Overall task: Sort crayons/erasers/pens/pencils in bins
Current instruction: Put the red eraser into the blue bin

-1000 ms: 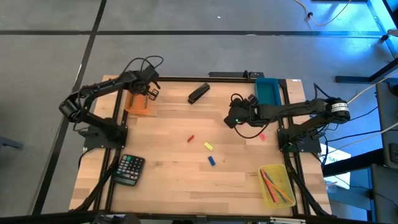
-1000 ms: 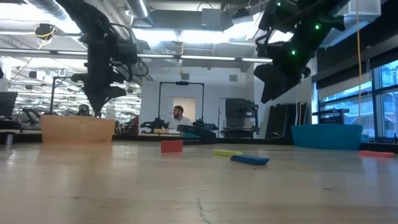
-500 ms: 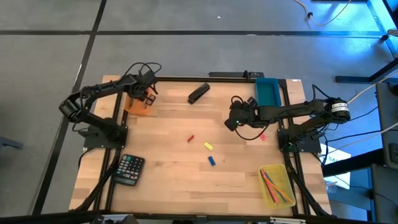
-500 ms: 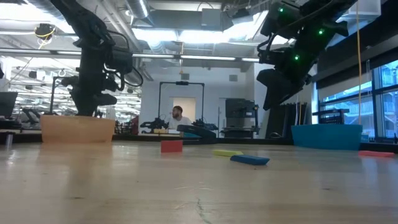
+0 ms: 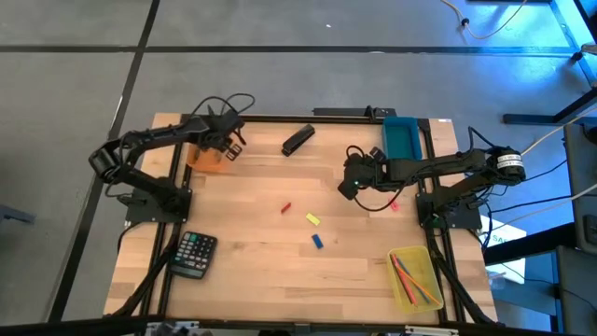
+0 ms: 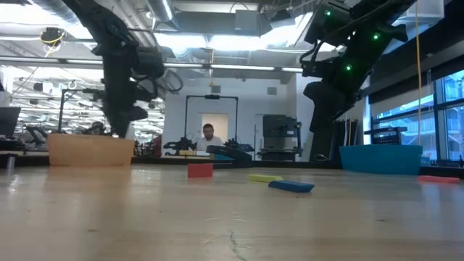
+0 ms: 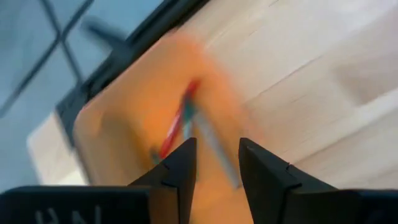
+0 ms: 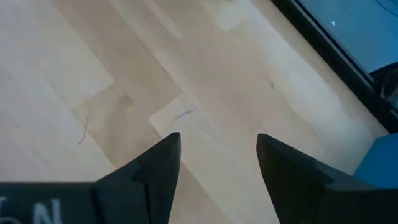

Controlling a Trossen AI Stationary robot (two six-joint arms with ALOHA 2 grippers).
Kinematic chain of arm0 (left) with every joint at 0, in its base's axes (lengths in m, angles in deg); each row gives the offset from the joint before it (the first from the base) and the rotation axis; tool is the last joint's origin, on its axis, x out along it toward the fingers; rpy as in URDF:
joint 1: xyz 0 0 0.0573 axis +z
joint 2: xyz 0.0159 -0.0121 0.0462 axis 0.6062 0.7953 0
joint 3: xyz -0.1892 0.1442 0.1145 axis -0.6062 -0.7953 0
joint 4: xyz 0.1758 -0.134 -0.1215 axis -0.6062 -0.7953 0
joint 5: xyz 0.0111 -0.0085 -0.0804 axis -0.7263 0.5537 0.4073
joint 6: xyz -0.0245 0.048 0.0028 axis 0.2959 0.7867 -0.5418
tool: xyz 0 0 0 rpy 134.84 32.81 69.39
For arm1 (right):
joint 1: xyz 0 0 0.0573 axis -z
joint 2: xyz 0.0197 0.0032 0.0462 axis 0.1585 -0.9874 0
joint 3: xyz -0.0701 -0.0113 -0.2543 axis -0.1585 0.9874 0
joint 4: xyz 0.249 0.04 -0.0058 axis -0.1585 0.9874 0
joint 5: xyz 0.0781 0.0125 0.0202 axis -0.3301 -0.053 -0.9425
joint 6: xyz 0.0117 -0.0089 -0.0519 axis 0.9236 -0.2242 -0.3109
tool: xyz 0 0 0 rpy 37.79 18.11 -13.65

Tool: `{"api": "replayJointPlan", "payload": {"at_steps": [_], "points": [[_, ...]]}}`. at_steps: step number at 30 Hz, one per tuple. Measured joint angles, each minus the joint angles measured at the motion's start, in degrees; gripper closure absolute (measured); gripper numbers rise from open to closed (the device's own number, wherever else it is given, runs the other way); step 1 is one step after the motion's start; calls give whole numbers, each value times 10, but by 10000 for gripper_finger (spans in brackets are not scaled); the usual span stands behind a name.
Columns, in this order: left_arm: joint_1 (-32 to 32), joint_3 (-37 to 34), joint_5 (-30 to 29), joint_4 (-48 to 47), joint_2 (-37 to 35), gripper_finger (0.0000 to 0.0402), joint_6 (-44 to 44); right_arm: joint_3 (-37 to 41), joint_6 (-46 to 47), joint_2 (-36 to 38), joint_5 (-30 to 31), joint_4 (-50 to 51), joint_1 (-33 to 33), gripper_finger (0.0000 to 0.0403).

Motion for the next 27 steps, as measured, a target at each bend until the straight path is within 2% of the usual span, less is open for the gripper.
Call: {"api": "replayJointPlan", "payload": {"at_steps": [4, 8, 12, 21, 27], "points": [[-41, 0, 41, 79, 0, 291, 59, 0, -7, 0, -28, -20, 6, 189], [-71, 0, 119, 170, 0, 291, 121, 0, -6, 0, -66, -45, 22, 189], [-97, 0, 194, 237, 0, 291, 166, 0, -3, 0, -71, -48, 27, 189], [-135, 0, 209, 262, 0, 291, 215, 0, 24, 0, -74, -48, 26, 189], [-162, 0, 289, 315, 0, 291, 218, 0, 24, 0, -74, -62, 26, 189]]}}
